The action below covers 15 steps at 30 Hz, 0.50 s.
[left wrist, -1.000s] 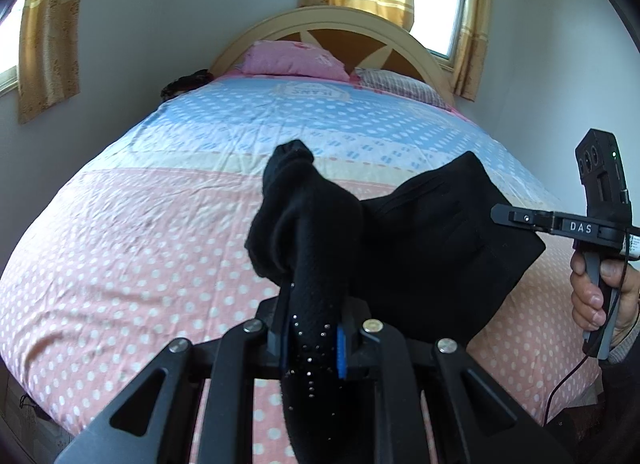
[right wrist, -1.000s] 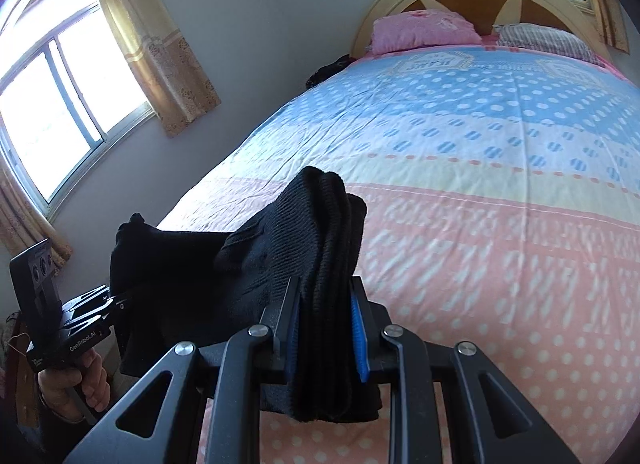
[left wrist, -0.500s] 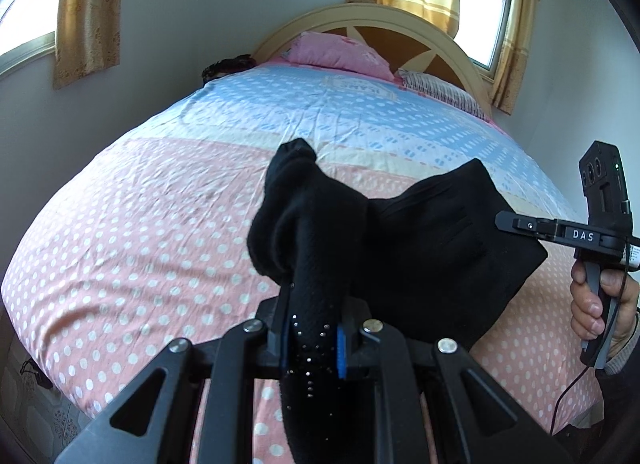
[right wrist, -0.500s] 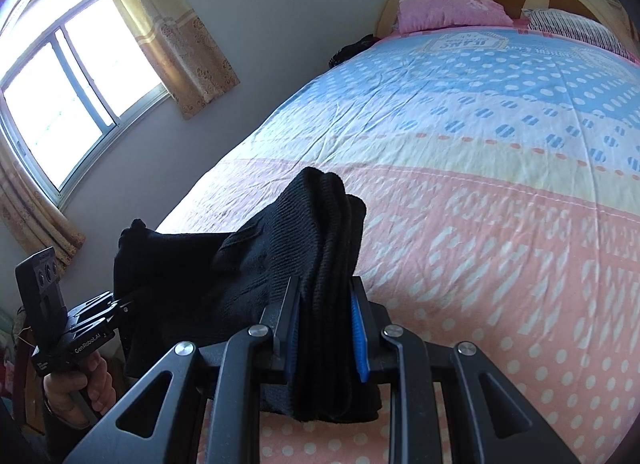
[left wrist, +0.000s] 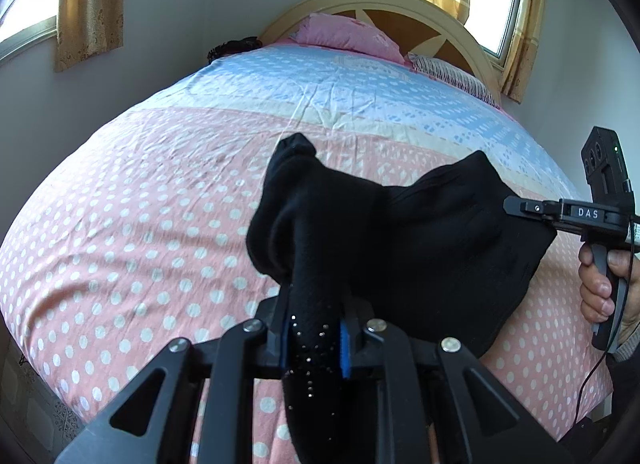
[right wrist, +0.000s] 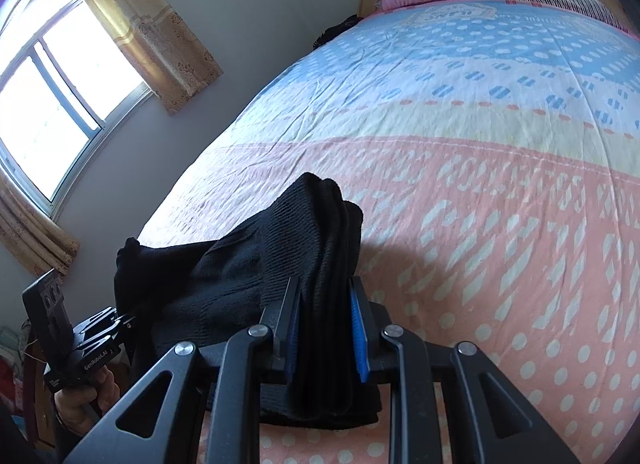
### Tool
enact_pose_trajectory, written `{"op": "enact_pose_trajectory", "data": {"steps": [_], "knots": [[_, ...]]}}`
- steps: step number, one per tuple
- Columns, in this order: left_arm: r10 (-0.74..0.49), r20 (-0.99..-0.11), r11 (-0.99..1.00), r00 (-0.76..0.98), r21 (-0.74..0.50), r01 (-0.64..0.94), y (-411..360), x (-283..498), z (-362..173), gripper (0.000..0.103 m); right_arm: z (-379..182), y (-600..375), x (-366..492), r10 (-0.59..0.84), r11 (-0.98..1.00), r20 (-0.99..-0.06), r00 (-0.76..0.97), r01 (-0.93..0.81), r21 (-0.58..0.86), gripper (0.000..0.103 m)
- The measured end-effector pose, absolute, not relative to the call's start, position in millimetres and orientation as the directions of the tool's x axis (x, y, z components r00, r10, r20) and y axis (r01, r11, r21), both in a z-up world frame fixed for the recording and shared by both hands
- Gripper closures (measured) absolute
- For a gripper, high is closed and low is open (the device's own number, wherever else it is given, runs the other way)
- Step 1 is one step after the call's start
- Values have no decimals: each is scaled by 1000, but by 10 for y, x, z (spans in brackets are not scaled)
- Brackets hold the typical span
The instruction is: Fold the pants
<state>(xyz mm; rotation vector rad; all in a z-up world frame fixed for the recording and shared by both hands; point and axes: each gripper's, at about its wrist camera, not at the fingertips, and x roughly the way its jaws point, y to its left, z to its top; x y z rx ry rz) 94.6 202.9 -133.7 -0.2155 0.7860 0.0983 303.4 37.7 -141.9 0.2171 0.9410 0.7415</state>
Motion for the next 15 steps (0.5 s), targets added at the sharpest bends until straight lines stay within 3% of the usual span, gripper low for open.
{"op": "enact_pose_trajectory", "data": {"steps": [7, 11, 15], "knots": [[7, -711, 973, 703, -158, -169, 2076, 908, -1418, 77, -1546, 362, 3092, 656, 743, -668, 352, -457, 489, 80], [21, -712, 970, 702, -155, -186, 2108, 889, -1470, 59, -1612, 353, 3118, 646, 752, -680, 348, -446, 486, 78], [50, -709, 960, 704, -160, -229, 2183, 847, -1526, 38, -1660, 282, 3151, 617, 780, -688, 382, -414, 469, 58]]}}
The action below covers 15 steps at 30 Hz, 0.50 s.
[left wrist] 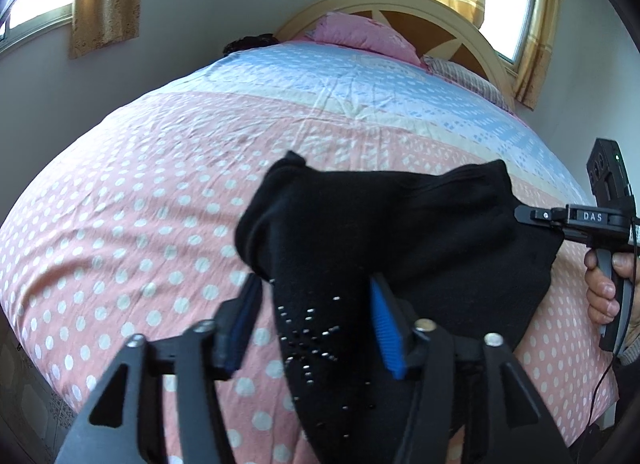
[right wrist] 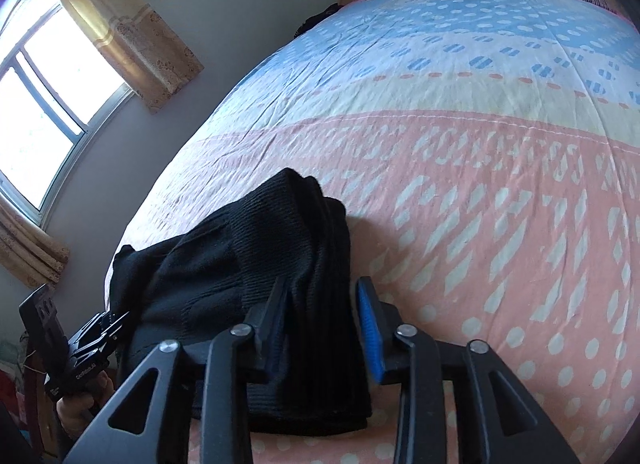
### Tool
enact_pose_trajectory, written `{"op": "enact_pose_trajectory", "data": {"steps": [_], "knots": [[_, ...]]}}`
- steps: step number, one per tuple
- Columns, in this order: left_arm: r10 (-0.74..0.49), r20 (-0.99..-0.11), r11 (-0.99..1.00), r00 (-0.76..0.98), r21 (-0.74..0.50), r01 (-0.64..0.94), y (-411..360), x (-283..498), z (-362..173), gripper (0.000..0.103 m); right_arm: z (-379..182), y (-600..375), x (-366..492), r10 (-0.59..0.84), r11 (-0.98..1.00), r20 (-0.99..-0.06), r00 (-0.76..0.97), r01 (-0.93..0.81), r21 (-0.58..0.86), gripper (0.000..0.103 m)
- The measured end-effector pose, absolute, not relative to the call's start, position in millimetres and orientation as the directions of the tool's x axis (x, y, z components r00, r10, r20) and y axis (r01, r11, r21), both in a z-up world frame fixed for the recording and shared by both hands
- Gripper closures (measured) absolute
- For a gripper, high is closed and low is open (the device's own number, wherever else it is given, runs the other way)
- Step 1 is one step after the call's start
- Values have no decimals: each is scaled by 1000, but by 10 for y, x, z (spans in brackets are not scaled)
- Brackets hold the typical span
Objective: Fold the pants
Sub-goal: 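Open both tools and release the folded pants onto the bed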
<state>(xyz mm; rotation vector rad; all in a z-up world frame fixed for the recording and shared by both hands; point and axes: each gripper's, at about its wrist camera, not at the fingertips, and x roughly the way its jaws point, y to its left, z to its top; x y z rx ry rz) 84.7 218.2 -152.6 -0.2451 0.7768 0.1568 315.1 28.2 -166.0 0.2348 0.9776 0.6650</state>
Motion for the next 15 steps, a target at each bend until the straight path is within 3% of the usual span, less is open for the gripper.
{"op": "enact_pose_trajectory", "data": {"steps": [5, 15], "knots": [[112, -724, 944, 681, -138, -301, 2287, 761, -1556, 13, -1537, 34, 3057, 573, 819, -665, 479, -356, 450, 52], [227, -726, 877, 649, -137, -460, 2403, 386, -1442, 10, -1136, -410, 2532, 477, 876, -622, 621, -281, 391, 51]]}}
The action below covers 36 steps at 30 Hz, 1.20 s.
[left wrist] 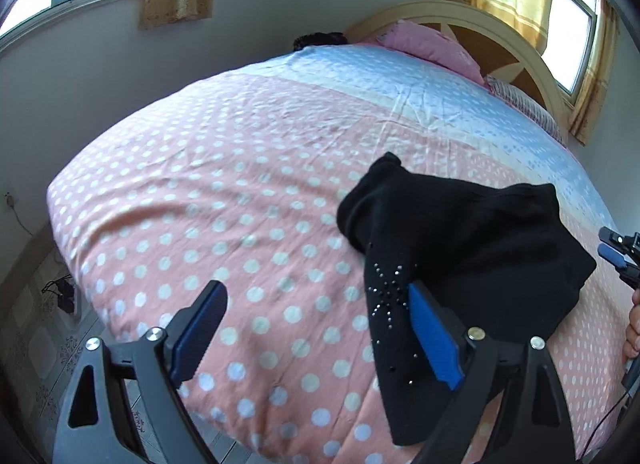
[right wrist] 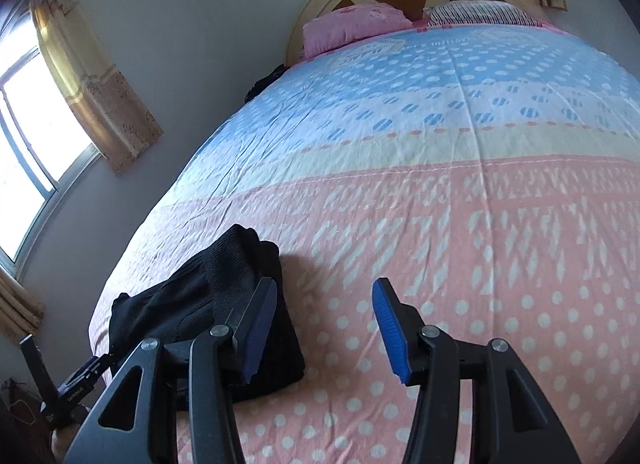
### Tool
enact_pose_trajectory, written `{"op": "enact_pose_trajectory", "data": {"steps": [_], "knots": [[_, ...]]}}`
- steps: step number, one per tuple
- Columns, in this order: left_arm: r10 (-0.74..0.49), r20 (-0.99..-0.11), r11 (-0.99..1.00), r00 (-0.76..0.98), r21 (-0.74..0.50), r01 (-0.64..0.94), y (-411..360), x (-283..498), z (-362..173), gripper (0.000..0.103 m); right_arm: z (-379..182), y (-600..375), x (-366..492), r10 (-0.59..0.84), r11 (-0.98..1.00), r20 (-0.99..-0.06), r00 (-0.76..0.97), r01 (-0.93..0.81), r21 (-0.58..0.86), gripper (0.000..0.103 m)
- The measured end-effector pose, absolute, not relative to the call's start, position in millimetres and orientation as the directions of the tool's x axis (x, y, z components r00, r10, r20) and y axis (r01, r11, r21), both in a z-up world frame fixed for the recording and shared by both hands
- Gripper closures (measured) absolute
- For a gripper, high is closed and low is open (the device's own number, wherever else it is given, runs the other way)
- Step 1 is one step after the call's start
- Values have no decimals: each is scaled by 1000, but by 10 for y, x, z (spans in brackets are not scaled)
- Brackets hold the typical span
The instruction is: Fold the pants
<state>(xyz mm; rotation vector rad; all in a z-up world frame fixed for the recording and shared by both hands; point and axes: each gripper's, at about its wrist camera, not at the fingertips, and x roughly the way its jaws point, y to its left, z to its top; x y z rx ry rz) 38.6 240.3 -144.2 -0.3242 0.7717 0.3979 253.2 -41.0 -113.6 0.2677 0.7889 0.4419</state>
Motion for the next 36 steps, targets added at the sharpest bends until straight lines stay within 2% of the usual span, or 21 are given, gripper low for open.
{"op": "enact_pose_trajectory", "data": {"steps": [3, 7, 11, 17, 25, 36], "knots": [[269, -676, 872, 686, -131, -471, 2314, 222, -1252, 10, -970, -325, 2213, 464, 885, -603, 649, -313, 344, 50], [267, -599, 890, 755, -147, -432, 2157, 105, -929, 10, -729, -167, 1742, 457, 889, -552, 697, -366, 275, 44], [264, -515, 917, 816, -128, -378, 1940, 17, -622, 9, -507, -49, 1360, 469, 882, -498, 729, -419, 216, 43], [266, -435, 933, 860, -107, -343, 1781, -64, -348, 5, -315, -12, 1041, 482, 873, -452, 751, -453, 178, 43], [255, -419, 939, 871, -109, -327, 1712, -95, -338, 4, -260, -32, 851, 475, 877, -433, 766, -451, 165, 37], [239, -412, 952, 879, -79, -296, 1549, -88, -328, 1, -312, -88, 765, 473, 879, -436, 766, -446, 170, 37]]}}
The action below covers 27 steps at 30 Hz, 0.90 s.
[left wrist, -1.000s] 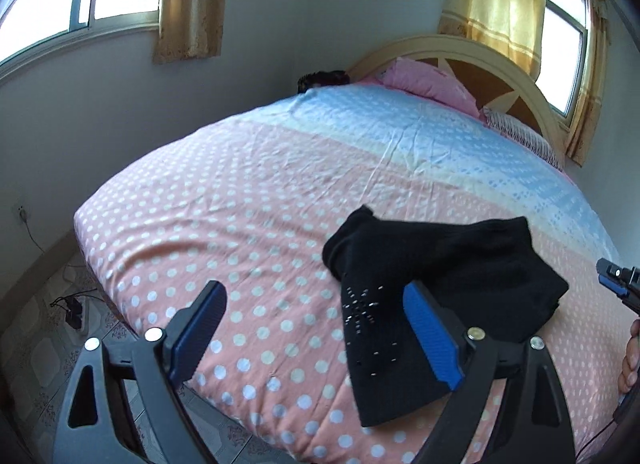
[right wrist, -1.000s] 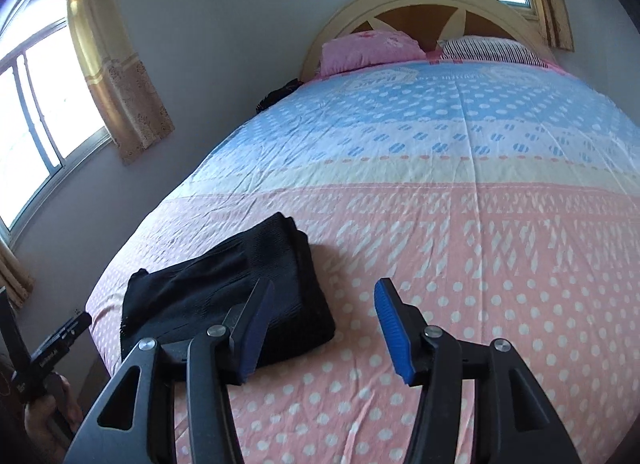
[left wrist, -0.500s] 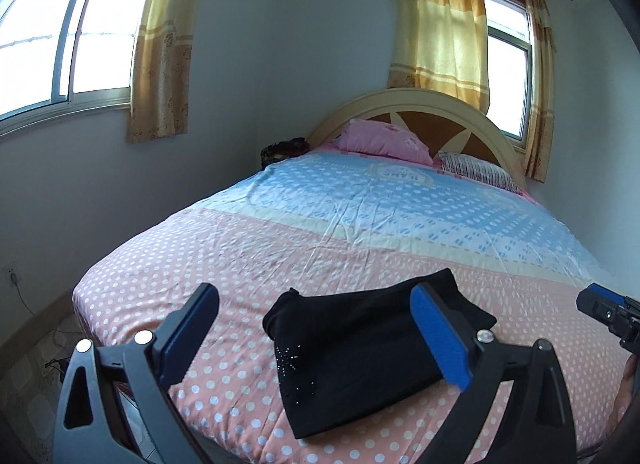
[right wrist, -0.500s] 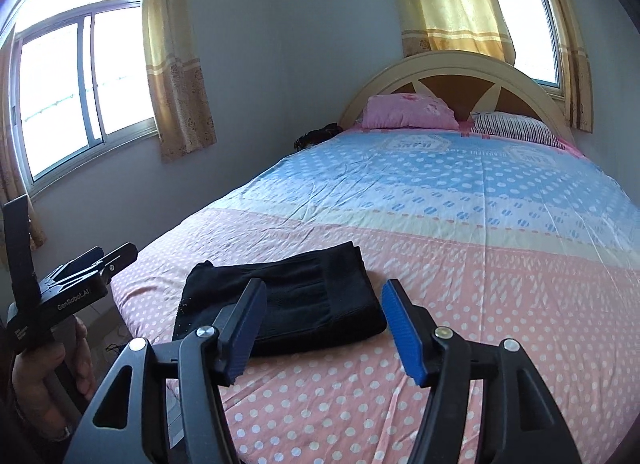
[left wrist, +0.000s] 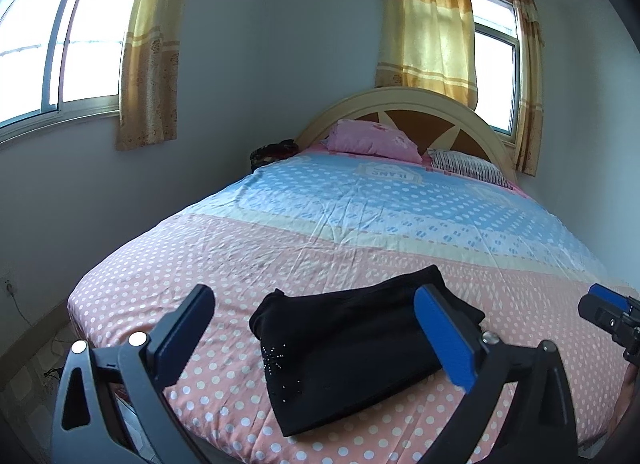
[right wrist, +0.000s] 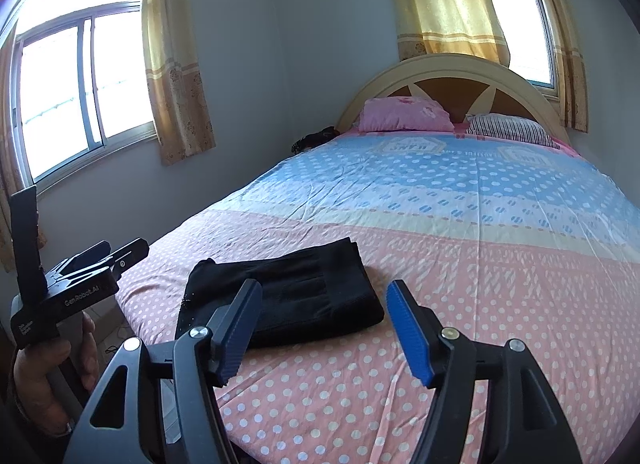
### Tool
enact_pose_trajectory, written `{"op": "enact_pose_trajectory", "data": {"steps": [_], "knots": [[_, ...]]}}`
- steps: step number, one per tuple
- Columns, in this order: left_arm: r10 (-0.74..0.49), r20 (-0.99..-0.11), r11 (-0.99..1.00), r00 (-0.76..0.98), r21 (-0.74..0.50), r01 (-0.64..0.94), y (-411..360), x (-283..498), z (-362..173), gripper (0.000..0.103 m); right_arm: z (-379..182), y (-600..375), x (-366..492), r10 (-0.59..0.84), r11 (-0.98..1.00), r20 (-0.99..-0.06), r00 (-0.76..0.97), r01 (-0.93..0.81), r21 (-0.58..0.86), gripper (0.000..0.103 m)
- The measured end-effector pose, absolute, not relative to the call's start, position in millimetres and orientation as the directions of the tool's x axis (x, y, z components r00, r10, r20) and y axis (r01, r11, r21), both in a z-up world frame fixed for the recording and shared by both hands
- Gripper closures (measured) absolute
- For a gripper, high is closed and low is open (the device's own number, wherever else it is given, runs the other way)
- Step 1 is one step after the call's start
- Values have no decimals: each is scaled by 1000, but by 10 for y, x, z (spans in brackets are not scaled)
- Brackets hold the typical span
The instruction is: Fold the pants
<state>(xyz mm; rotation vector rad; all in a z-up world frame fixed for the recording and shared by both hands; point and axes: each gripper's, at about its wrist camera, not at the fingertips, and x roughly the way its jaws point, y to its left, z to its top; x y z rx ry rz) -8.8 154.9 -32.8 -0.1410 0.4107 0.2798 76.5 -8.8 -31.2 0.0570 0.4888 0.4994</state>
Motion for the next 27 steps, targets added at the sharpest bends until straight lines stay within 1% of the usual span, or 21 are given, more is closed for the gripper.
{"op": "enact_pose_trajectory", "data": {"steps": [27], "knots": [[233, -422, 959, 876, -48, -278, 1463, -60, -340, 1, -366, -121, 686, 472, 879, -439, 764, -443, 175, 37]]}}
